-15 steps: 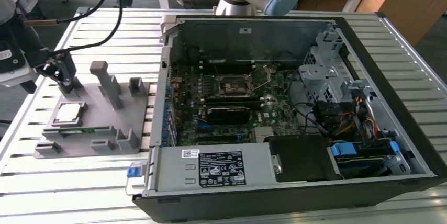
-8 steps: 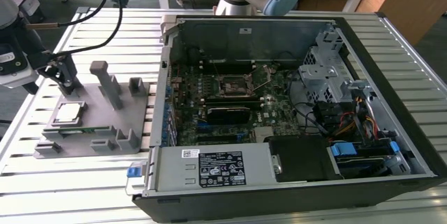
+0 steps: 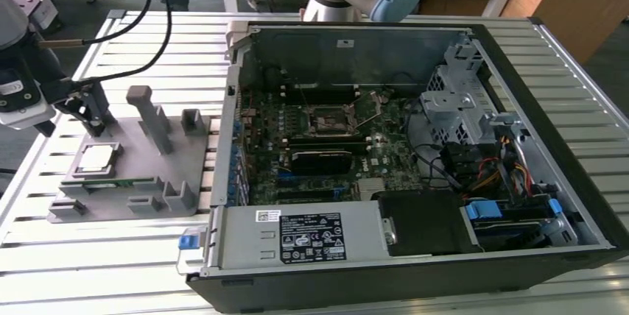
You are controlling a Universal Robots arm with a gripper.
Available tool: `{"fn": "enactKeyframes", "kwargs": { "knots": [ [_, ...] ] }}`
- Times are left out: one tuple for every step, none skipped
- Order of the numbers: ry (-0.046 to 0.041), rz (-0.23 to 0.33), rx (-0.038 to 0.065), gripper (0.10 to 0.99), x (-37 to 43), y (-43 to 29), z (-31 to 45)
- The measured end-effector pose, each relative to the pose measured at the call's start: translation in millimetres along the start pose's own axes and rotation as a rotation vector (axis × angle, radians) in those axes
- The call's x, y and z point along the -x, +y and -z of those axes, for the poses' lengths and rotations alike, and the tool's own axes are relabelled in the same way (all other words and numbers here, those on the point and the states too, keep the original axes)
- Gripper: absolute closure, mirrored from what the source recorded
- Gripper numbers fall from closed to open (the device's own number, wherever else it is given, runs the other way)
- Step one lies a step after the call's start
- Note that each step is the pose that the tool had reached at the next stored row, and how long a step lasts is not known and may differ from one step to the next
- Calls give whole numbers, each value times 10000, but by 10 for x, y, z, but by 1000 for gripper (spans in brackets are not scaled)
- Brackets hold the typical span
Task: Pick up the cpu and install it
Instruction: 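Pick up the cpu and move it towards the insertion slot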
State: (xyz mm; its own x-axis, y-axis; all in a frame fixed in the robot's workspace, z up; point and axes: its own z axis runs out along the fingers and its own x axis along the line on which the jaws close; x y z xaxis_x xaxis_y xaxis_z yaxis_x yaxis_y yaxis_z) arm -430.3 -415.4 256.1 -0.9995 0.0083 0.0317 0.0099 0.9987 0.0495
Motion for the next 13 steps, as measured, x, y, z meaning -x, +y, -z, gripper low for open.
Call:
{"fn": "enactKeyframes", "kwargs": {
  "knots": [
    [0,1,0,369,-1,-1,-10],
    [1,-1,0,369,-6,-1,-21],
    [-1,-1,0,369,-9,-1,-34],
    [-1,0,0,369,-9,-2,-46],
    [0,0,0,369,-10,-3,-58],
    [0,-1,0,369,-13,-3,-71],
    [-1,0,0,369,-14,-4,-85],
    [-1,0,1,369,-14,-5,-98],
    [0,0,0,369,-15,-5,-110],
    [0,0,-1,369,-17,-5,-121],
    [0,0,0,369,-17,-6,-134],
    [-1,0,0,369,-18,-7,-146],
    [0,-1,-1,369,-19,-7,-159]
  ]
}}
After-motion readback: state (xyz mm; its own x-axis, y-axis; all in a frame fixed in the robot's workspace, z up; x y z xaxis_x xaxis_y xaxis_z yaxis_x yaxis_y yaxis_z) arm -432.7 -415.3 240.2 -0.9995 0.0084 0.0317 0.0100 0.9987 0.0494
